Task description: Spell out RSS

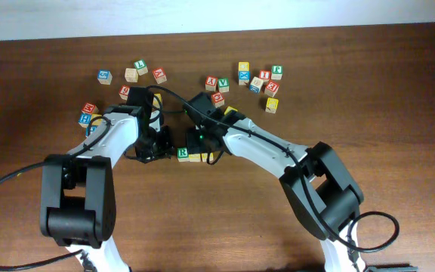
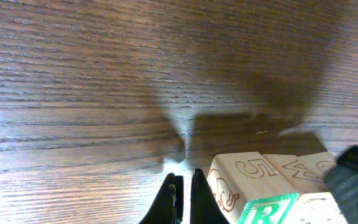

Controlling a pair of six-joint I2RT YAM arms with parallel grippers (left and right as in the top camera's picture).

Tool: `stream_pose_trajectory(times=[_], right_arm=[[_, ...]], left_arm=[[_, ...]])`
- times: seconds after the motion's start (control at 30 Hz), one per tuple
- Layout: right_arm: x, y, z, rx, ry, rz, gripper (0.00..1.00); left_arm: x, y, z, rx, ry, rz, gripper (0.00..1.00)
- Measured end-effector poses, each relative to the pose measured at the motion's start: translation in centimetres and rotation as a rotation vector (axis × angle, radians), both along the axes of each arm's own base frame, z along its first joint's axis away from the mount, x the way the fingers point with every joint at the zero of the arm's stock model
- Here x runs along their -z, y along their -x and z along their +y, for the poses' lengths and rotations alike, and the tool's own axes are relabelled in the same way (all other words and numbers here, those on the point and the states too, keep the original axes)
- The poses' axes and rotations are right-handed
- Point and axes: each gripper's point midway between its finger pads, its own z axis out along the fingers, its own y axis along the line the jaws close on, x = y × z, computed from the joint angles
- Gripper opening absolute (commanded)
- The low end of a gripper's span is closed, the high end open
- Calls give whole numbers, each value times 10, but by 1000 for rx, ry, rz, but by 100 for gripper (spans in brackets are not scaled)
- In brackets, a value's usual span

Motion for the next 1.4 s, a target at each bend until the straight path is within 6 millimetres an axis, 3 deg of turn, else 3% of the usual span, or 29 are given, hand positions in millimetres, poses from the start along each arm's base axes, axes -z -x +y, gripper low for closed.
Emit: stream_pose_trajectory(times=[0.17,0.27,0.43,0.6,0.83,1.1,1.4], right_arm=[[-20,-4,-15,25,69,23,4],[-29,-8,-39,69,111,73,4],[-23,10,-80,119,180,223,4],[-20,8,-72,107,151,209,4],[8,17,-65,99,92,224,4],[8,24,-50,83,32,251,4],[8,24,-45,84,26,241,4]], left_arm=[[0,0,0,13,-1,-4,0],[0,0,-1,43,1,-13,0],[0,-1,-1,73,3,-28,0],[-1,-3,-2,90,7,-41,0],[-2,-2,-6,131,28,-51,0],[-2,2,-16,168,28,-49,0],[-1,3,-13,166,18,-44,1]])
